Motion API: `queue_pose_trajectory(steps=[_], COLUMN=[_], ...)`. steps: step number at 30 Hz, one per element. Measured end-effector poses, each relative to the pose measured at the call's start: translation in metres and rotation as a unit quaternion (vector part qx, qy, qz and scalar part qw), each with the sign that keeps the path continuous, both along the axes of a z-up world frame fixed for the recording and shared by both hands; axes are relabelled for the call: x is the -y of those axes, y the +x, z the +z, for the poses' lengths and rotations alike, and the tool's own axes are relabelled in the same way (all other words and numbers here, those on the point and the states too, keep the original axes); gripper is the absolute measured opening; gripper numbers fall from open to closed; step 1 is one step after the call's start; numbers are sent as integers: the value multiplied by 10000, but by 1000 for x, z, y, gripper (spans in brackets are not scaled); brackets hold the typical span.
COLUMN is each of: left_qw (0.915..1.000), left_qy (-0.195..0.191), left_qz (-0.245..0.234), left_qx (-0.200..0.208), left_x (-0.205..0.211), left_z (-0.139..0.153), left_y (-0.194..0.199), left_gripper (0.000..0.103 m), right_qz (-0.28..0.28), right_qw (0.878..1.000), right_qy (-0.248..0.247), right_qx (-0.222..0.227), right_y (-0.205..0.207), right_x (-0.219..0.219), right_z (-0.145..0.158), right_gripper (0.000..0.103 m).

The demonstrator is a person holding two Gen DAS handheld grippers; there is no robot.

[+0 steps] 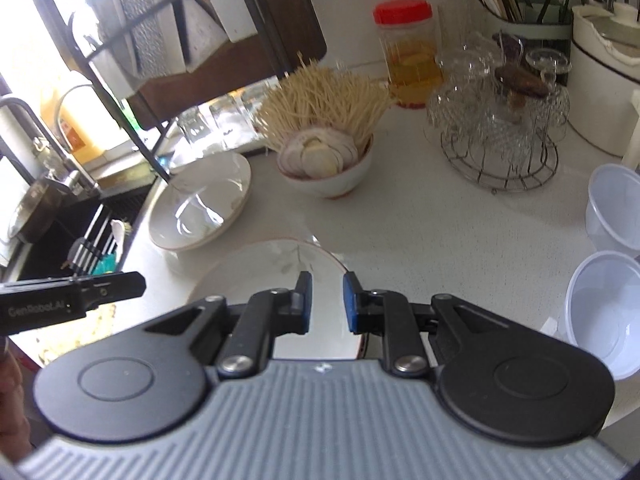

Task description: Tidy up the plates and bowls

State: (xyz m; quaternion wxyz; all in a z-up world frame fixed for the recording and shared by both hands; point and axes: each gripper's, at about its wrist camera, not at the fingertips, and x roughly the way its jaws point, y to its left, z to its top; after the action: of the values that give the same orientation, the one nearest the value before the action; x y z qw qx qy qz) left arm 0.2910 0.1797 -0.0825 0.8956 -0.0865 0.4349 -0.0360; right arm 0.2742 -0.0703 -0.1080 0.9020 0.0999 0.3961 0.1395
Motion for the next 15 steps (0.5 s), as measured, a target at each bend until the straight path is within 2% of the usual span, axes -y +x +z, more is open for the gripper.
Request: queue_pose_trajectory(steps=[8,15], left_qw=[9993,9986], left_qy=[10,23], left_qz=[-32,-225], left_qx=[382,471], left_x=[7,21], left_z=[37,55], left_y=[-9,-12], left_gripper=[21,23], right_qz=[118,207], right_qw=[9989,9974], right_qy=[164,177], right_qx=[419,663], right_y=[-16,-32], right_x=[7,11], right_z=[38,56], right_gripper=[21,21])
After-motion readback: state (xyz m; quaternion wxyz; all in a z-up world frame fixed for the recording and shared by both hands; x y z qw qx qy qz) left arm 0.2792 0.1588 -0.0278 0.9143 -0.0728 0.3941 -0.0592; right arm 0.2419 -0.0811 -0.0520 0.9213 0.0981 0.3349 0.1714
